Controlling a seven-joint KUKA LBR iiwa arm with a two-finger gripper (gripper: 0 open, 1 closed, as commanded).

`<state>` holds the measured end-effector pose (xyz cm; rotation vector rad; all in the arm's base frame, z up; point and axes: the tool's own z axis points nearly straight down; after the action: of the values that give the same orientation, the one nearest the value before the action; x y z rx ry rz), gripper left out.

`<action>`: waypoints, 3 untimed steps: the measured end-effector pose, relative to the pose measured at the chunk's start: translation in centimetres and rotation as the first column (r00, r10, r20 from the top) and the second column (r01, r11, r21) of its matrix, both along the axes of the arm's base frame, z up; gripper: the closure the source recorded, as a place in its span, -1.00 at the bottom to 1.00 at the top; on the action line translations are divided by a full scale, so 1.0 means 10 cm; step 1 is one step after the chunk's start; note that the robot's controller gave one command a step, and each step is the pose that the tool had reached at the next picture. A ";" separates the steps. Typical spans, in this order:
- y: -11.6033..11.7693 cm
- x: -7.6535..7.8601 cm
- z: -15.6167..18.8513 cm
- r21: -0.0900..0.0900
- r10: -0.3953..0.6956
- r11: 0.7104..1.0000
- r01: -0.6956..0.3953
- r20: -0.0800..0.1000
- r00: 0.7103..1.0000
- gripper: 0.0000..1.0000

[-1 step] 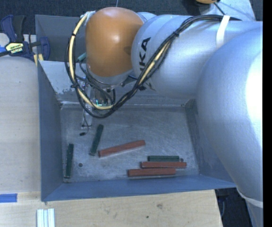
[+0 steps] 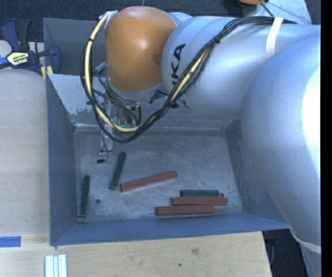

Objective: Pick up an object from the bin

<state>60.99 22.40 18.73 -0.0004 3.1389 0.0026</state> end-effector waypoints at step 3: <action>-0.86 -0.25 -1.13 -0.001 0.279 0.960 -0.279 -0.001 0.960 1.00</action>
Offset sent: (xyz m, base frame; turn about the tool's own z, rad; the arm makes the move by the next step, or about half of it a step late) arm -0.0212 -0.0598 -0.1097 -0.3922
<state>58.49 13.83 7.39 -0.4433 3.1084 0.0014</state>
